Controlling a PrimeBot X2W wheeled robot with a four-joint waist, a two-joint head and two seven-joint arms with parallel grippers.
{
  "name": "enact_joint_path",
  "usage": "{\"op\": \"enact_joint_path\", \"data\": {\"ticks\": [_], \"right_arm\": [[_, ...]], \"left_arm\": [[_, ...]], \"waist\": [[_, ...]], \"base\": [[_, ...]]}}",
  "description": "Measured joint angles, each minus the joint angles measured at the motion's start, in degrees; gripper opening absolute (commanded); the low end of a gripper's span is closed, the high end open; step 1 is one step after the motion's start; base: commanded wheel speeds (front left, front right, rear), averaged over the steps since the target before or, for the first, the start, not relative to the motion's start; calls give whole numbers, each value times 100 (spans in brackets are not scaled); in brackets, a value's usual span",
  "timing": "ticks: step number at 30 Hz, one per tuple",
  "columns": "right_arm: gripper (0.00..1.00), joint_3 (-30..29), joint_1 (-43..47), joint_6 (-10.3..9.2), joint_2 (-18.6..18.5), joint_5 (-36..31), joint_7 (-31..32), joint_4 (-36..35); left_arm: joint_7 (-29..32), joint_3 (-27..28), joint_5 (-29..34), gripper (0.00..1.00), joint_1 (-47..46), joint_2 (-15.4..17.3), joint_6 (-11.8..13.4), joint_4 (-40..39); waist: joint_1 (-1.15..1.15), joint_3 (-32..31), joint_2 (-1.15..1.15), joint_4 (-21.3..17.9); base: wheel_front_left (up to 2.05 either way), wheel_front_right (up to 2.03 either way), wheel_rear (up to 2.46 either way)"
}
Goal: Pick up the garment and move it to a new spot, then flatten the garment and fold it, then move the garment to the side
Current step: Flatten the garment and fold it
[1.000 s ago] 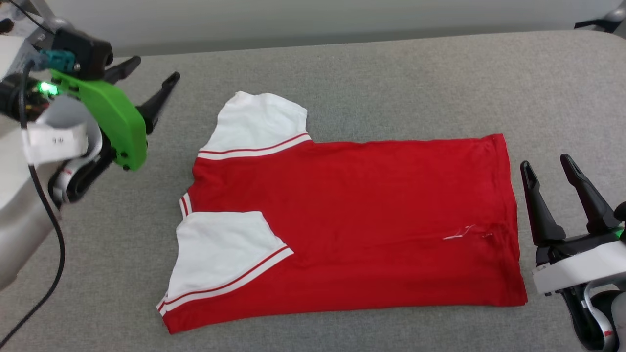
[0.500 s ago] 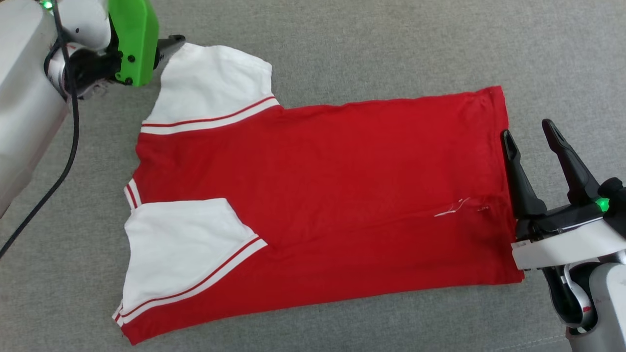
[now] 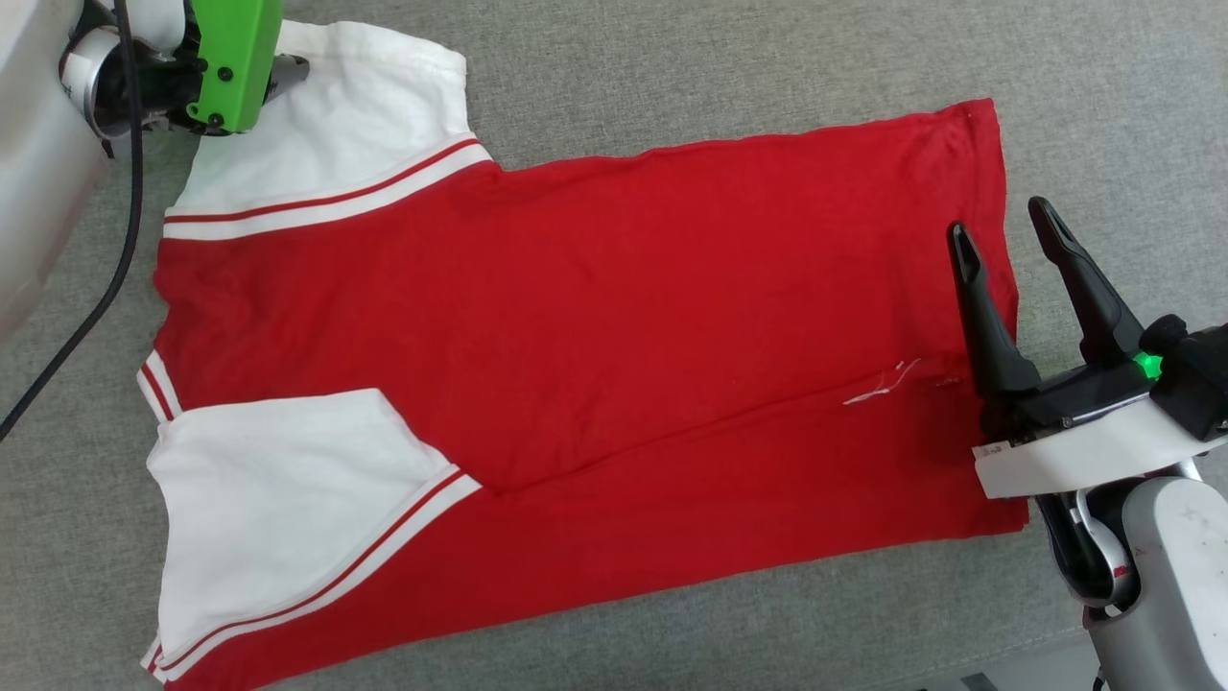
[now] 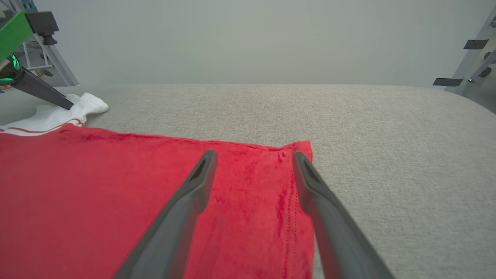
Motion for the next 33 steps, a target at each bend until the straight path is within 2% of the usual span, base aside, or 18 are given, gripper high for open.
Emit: {"op": "enact_joint_path", "data": {"ticks": [1, 2, 3, 10, 13, 16, 21, 28, 31, 33], "right_arm": [[100, 10, -16, 0, 0, 8, -16, 34], [100, 15, -34, 0, 0, 11, -26, 56], [100, 18, -59, 0, -1, 29, -43, 77], [100, -159, -206, 0, -63, 66, -91, 96], [100, -310, -314, 0, -305, 64, -75, 88], [100, -379, -479, 0, -638, 104, 282, 49], [100, -243, -1035, 0, -1448, 677, 1416, 63], [100, 471, -1789, 0, -2607, 1946, 3796, 434], [100, 798, -2028, 0, -2866, 2418, 4757, 653], [100, 927, -2216, 0, -2914, 2608, 5190, 834]], "left_arm": [[38, -2, 18, 85, -24, 4, 0, 7], [37, -3, 31, 65, -38, 12, 0, 1], [36, -8, 44, 0, -47, 21, 0, -7], [-309, -124, 41, 0, 84, 27, 0, -254], [-568, -200, 46, 0, 220, 63, 0, -474], [-883, -253, 54, 0, 335, 114, 0, -740], [-1424, -277, 167, 0, 383, 220, 0, -1281], [-1831, -310, 309, 0, 597, 331, 0, -1876], [-1931, -314, 374, 0, 641, 348, 0, -2060], [-1983, -318, 408, 0, 645, 347, 0, -2168]], "waist": [[0, 24, 0, -25], [0, 39, 0, -42], [0, 52, 0, -59], [0, -84, 0, -17], [0, -214, 0, 40], [0, -356, 0, 111], [0, -624, 0, 304], [-1, -837, 0, 666], [-1, -868, 0, 816], [-1, -867, 0, 904]], "base": [[0, 0, 0], [0, 0, 0], [0, 0, 0], [0, 0, 0], [0, 0, 0], [0, 0, 0], [0, 0, 0], [0, 0, 0], [0, 0, 0], [0, 0, 0]]}}
